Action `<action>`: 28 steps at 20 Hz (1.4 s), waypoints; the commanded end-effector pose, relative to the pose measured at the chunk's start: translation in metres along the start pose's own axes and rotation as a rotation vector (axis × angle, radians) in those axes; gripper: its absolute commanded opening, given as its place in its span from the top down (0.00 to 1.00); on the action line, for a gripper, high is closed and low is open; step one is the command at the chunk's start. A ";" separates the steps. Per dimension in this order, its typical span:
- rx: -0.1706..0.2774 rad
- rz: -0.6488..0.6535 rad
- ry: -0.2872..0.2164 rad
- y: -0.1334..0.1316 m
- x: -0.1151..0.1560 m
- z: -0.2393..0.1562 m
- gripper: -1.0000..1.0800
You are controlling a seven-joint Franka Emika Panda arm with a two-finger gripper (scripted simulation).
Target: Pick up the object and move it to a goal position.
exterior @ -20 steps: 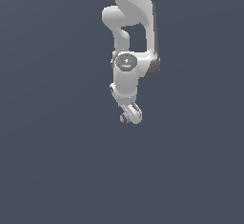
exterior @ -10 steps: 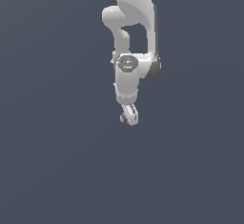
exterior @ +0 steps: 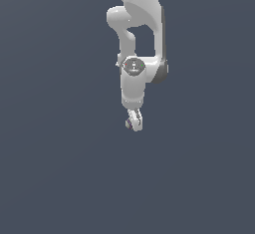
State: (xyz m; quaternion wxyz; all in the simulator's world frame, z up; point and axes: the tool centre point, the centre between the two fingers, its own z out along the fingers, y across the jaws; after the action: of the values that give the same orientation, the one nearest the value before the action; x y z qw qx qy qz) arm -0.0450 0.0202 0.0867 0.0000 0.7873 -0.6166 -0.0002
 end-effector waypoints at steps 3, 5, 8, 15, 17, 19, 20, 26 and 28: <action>0.000 0.000 0.000 0.000 0.000 0.001 0.04; 0.000 0.001 0.000 0.000 0.000 0.005 0.04; 0.000 0.002 0.000 0.001 0.000 0.016 0.04; 0.000 0.005 0.000 0.001 0.000 0.046 0.04; 0.000 0.005 0.000 0.001 0.000 0.049 0.04; 0.000 0.005 0.000 0.000 0.000 0.050 0.04; 0.000 0.005 0.000 0.000 0.000 0.050 1.00; 0.000 0.005 0.000 0.000 0.000 0.050 1.00; 0.000 0.005 0.000 0.000 0.000 0.050 1.00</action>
State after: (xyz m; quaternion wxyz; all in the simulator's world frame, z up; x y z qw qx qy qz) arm -0.0449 0.0202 0.0374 -0.0006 0.7857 -0.6186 0.0005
